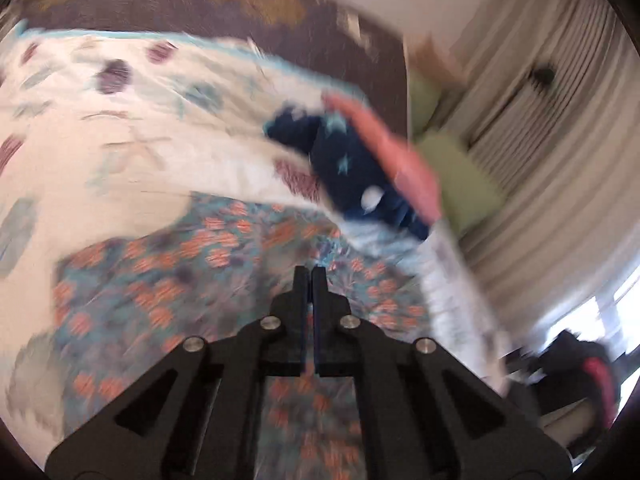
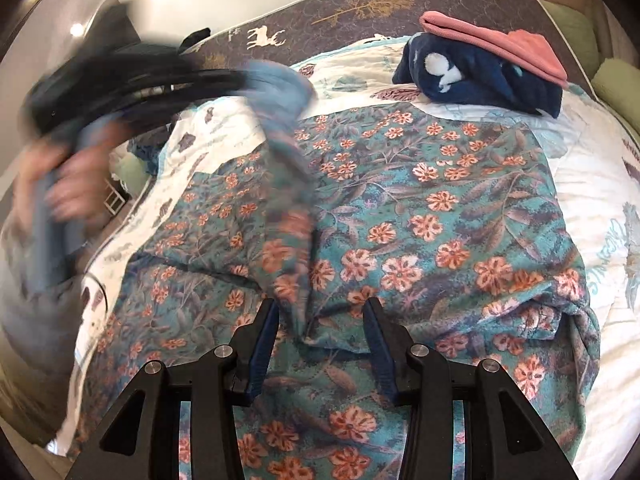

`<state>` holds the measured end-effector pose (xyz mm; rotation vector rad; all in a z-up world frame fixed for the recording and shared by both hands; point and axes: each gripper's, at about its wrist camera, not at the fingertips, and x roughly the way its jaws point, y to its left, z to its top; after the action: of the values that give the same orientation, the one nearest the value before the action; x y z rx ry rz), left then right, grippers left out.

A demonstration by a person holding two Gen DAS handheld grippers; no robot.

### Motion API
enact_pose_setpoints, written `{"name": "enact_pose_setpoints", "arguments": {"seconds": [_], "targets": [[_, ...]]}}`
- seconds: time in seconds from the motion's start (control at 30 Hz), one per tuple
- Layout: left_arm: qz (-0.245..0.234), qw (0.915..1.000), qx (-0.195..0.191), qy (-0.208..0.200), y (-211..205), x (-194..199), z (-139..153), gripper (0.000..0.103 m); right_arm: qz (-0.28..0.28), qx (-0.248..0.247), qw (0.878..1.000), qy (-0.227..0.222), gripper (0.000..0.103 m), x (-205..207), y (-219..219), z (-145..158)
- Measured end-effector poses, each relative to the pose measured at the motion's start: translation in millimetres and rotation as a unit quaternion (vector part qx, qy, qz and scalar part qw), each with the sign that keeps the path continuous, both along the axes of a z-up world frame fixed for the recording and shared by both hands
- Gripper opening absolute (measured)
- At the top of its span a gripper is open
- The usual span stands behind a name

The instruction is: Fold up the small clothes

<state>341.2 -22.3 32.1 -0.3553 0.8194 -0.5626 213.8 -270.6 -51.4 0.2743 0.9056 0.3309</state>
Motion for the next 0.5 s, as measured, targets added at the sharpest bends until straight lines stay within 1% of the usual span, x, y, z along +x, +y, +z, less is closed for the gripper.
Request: {"name": "enact_pose_setpoints", "arguments": {"seconds": [0.03, 0.07, 0.13, 0.17, 0.2, 0.23, 0.3, 0.37, 0.43, 0.5], "targets": [[0.019, 0.9997, -0.017, -0.003, 24.2, -13.4, -2.9, 0.003, -0.002, 0.004, 1.0, 0.001, 0.045, 0.1, -1.3, -0.2], [0.045, 0.9989, -0.016, 0.0, 49.1, -27.8, -11.8, 0.003, -0.003, 0.007, 1.0, 0.001, 0.045, -0.9, -1.9, 0.0], [0.083, 0.9962, 0.02, 0.016, 79.2, -47.4, -34.4, 0.01, -0.003, 0.005, 1.0, 0.0, 0.045, -0.6, -1.8, 0.2], [0.104, 0.993, 0.044, 0.034, 94.3, -56.2, -51.4, 0.016, -0.003, 0.003, 1.0, -0.001, 0.046, 0.0, -1.5, 0.2], [0.118, 0.9903, 0.054, 0.05, 105.3, -60.9, -64.2, 0.017, -0.002, -0.001, 1.0, -0.001, 0.047, -0.3, -0.5, 0.5], [0.135, 0.9863, 0.056, 0.077, 120.9, -67.0, -81.5, 0.017, -0.002, -0.004, 1.0, -0.001, 0.047, -0.7, 0.3, 0.7], [0.154, 0.9819, 0.035, 0.104, 137.6, -73.9, -98.5, 0.016, -0.004, -0.01, 1.0, 0.0, 0.048, -1.6, 2.1, 2.2], [0.165, 0.9796, 0.013, 0.114, 145.2, -77.7, -104.9, 0.017, -0.007, -0.016, 1.0, -0.002, 0.049, -4.5, 4.0, 3.9], [0.155, 0.9821, 0.011, 0.107, 140.5, -75.7, -100.1, 0.023, -0.01, -0.024, 1.0, -0.003, 0.05, -8.3, 6.4, 5.8], [0.134, 0.987, 0.011, 0.088, 129.4, -72.3, -89.0, 0.036, -0.014, -0.03, 0.999, -0.003, 0.05, -10.7, 7.5, 6.7]]}}
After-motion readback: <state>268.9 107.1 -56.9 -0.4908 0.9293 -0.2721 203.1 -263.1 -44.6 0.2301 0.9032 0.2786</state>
